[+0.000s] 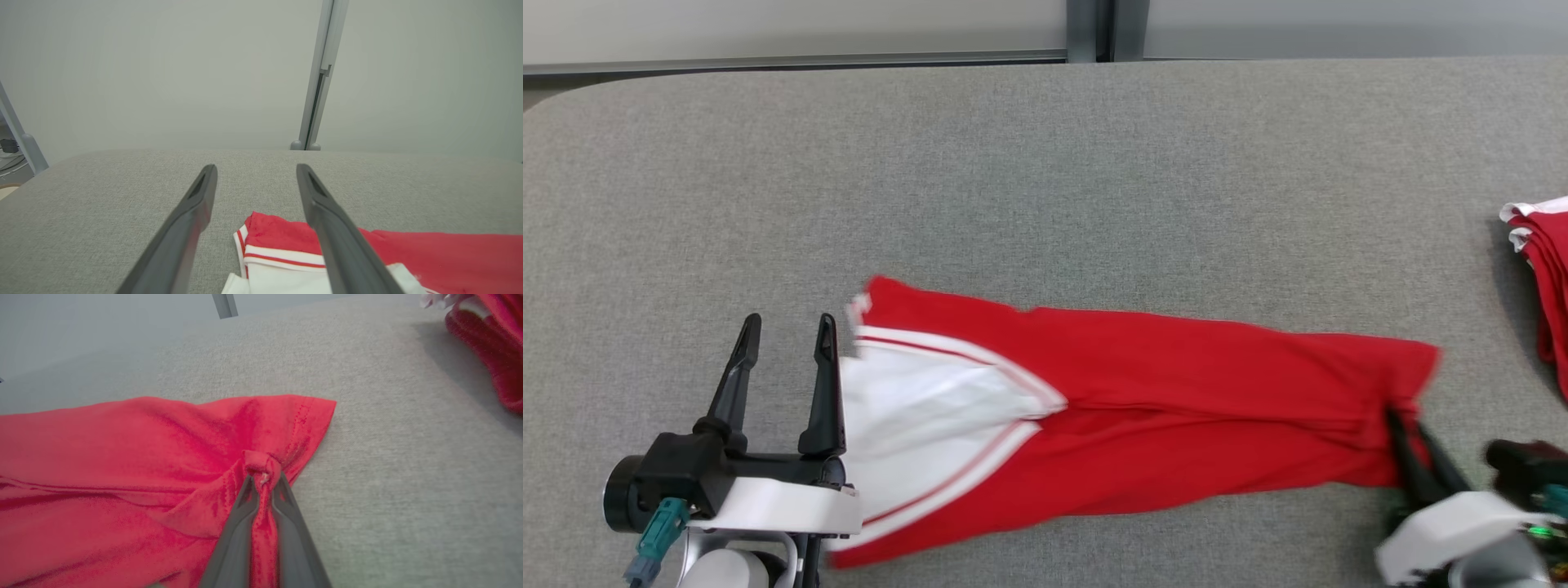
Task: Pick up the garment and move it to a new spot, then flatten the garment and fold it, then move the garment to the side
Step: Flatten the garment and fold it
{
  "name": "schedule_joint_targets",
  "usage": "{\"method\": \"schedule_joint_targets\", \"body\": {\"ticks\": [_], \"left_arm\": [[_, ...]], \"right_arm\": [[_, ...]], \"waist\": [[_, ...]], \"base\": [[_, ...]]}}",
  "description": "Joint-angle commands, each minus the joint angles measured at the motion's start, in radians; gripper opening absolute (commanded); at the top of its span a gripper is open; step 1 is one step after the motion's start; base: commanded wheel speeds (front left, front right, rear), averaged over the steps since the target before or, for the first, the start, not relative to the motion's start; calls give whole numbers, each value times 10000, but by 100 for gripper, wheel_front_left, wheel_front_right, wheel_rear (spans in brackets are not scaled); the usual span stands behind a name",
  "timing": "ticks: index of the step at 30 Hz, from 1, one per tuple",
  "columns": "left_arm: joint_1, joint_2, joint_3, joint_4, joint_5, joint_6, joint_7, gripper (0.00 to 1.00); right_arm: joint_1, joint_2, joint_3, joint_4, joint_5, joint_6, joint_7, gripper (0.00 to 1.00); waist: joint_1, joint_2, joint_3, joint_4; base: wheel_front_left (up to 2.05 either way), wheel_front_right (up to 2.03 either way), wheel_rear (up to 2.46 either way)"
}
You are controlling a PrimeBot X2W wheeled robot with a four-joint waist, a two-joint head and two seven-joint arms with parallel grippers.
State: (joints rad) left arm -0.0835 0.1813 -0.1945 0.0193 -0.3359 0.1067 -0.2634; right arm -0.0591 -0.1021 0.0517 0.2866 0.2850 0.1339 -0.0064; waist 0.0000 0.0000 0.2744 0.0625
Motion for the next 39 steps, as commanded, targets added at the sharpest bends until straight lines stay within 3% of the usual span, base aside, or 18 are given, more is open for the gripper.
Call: {"method": "schedule_joint_targets", "body": {"ticks": [1,7,10,14,18,26,35,36,37,38,39], "left_arm": [[62,7,87,29,76,-36,-8,100],[213,-138,252,74,154,-92,-9,100],[350,-197,365,98,135,-136,-9,100],[469,-247,445,123,211,-178,-7,100],[484,-285,430,185,266,-236,-9,100],[226,-500,178,355,296,-432,-8,100],[7,-643,276,538,339,-615,-8,100],[-19,-662,293,555,356,-623,-8,100],[-19,-662,293,555,356,-623,-8,100],[-40,-675,316,570,374,-654,-8,100],[-66,-697,339,584,387,-674,-8,100]], "right_arm": [[271,-454,-435,-140,8,-60,-73,0],[916,-1295,-1538,-1080,4,-44,159,0],[863,-1423,-1408,-1894,48,-43,293,0],[415,-913,-151,-3848,-243,-35,1487,0],[-263,-254,1536,-4526,-180,-34,2196,0],[-1394,447,4972,-2415,1226,-34,1824,0],[-2634,492,6647,-29,2539,-34,186,0],[-2746,496,6812,220,2646,-34,106,28],[-2746,496,6812,220,2646,-34,106,28],[-2879,507,6953,360,2813,-34,-108,79],[-3062,503,7087,507,2813,-34,-259,100]], "waist": [[0,0,-45,-14],[0,0,-307,-14],[0,0,-471,-61],[0,0,-797,-99],[0,0,-940,-35],[0,0,-850,605],[0,0,-418,1078],[0,0,-397,1092],[0,0,-397,1092],[0,0,-370,1106],[0,0,-348,1109]], "base": [[0,0,0],[0,0,0],[0,0,0],[0,0,0],[0,0,0],[0,0,0],[0,0,0],[0,0,0],[0,0,0],[0,0,0],[0,0,0]]}}
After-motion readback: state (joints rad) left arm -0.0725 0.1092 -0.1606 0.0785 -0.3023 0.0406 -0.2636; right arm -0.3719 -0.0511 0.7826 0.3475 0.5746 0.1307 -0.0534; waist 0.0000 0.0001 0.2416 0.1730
